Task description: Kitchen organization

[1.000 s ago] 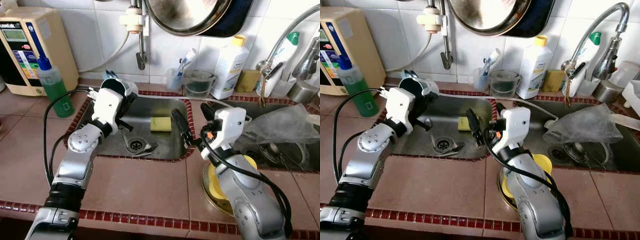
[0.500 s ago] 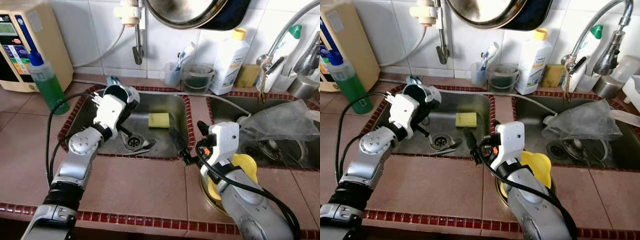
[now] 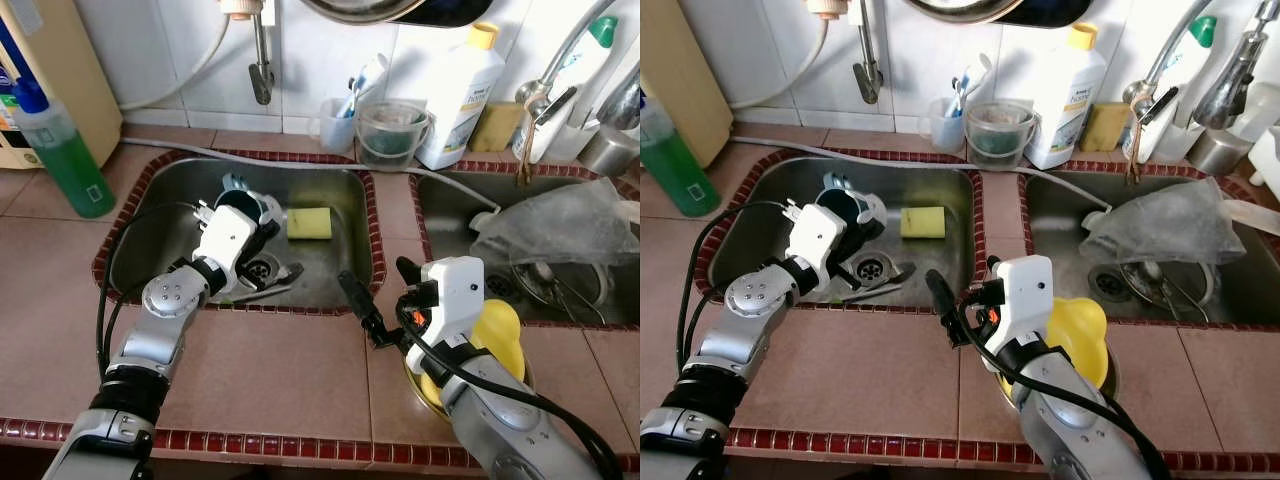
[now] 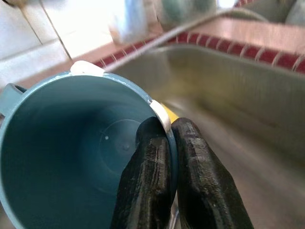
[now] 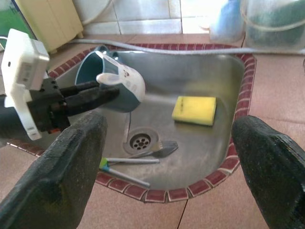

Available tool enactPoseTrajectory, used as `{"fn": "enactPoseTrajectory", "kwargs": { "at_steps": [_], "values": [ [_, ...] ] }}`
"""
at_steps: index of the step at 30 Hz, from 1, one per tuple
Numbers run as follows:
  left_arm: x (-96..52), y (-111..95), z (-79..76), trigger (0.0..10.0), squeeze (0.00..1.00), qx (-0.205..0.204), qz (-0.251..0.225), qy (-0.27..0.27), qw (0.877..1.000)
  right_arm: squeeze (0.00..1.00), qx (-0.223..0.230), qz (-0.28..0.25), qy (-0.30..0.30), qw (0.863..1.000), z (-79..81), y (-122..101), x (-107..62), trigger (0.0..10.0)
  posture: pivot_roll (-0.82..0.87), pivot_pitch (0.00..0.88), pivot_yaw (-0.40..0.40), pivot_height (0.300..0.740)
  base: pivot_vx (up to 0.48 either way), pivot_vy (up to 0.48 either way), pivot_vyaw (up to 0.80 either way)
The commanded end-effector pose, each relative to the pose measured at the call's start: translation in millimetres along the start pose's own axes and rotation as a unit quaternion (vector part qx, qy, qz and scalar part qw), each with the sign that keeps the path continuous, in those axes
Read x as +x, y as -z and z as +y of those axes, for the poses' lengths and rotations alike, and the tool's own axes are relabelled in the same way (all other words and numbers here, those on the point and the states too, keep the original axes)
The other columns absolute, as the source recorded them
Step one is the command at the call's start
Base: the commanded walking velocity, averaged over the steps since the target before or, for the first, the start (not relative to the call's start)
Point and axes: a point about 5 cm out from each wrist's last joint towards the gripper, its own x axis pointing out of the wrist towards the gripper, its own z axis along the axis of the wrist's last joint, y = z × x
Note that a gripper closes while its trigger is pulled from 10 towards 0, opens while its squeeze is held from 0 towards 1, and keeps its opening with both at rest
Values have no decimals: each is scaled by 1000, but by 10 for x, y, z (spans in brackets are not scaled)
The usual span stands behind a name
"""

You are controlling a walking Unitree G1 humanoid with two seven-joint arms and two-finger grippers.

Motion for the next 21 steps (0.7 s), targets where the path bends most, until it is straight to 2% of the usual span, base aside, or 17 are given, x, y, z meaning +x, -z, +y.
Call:
{"fn": "enactPoseTrajectory", "kwargs": {
  "at_steps": [1,3,11,14,21],
  "values": [
    [17,-21,34,10000,0,18,5,2,1000,0,2,2,3,1000,9,-19,-40,10000,-169,198,3,740,0,0,0],
    [13,20,69,10000,0,19,22,-5,1000,0,14,7,1,1000,20,-21,-65,10000,-168,199,5,740,0,0,0],
    [6,47,136,10000,0,29,37,-13,999,0,21,15,-3,1000,44,-15,-82,10000,-162,196,8,740,0,0,0],
    [7,63,147,10000,0,18,42,-12,999,0,22,16,-3,1000,45,-12,-79,10000,-161,196,9,740,0,0,0],
    [0,67,147,10000,0,40,50,3,998,0,23,17,-3,1000,47,-19,-77,10000,-156,199,10,740,0,0,0]
  ]
}}
